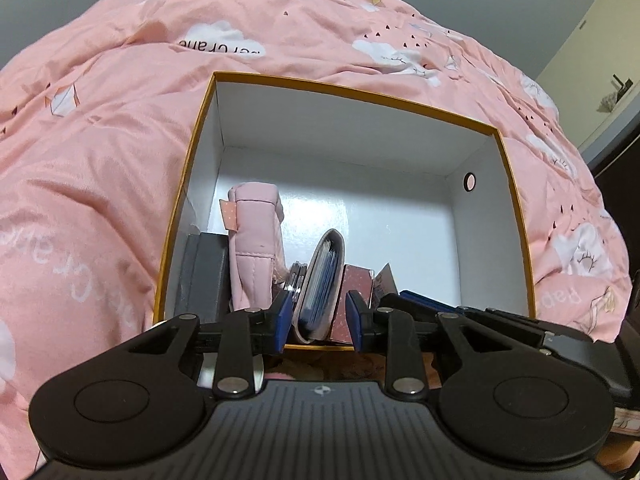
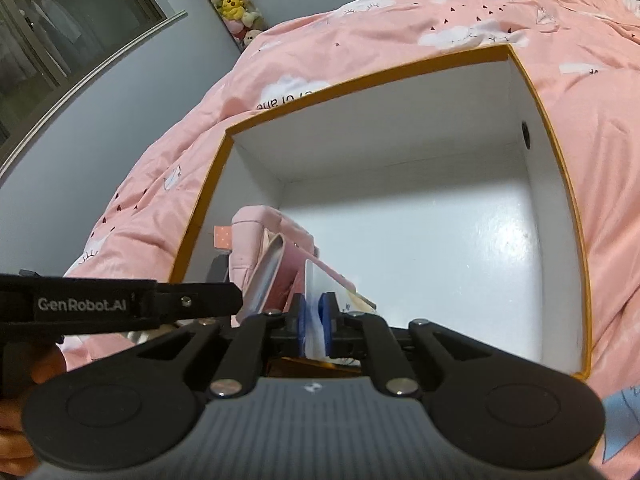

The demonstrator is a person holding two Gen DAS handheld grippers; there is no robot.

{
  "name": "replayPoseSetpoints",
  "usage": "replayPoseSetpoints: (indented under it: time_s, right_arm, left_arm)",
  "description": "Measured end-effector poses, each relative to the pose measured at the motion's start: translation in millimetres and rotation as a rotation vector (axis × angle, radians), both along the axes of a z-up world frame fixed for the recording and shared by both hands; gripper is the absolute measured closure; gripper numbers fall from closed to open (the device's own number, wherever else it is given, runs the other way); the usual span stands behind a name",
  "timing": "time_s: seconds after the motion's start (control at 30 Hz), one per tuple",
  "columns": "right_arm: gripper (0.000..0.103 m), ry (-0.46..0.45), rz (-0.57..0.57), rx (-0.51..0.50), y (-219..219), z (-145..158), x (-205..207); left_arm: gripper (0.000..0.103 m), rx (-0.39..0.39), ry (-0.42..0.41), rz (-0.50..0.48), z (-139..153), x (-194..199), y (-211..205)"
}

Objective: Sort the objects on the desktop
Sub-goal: 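Open the right gripper to release the lotion tube inside the box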

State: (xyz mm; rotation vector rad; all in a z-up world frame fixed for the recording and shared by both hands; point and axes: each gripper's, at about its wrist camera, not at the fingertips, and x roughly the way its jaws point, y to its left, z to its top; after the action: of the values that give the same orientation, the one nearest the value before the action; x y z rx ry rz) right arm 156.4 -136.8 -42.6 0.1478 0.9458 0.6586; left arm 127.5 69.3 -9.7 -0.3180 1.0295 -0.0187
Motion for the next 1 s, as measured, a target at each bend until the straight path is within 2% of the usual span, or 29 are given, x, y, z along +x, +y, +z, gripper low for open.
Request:
replayPoseSetpoints:
  time_s: [0.27, 0.47, 0.63, 0.77, 1.0]
  right_arm:
    - [0.089, 0.024, -0.019, -0.002, -1.6, -1.6, -0.9]
    - [0.086, -0.039, -0.023, -0.038, -3.7, 2.8, -9.0]
    - [0.071, -0.157, -0.025, -0.076, -9.2, 12.9, -22.2]
    - [0.067, -0.243, -0.016, -0.094, -13.7, 21.1, -34.6]
    - [0.047, -0.31, -0.019, -0.11, -24.0, 29.8, -48.8]
  left_arm:
    - [0.07, -0.004, 0.0, -0.018, -3.2, -7.8, -8.2]
    - [0.07, 0.034, -0.043, -0.037, 2.4, -16.7, -17.9]
    - [0.07, 0.04, -0.081, -0.031, 7.8, -24.9, -20.4]
    - [0.07, 0.049, -0.106, -0.025, 9.5, -33.2, -23.4]
    - [0.07, 0.098, -0.192, -0.008, 16.3, -51.8, -28.0]
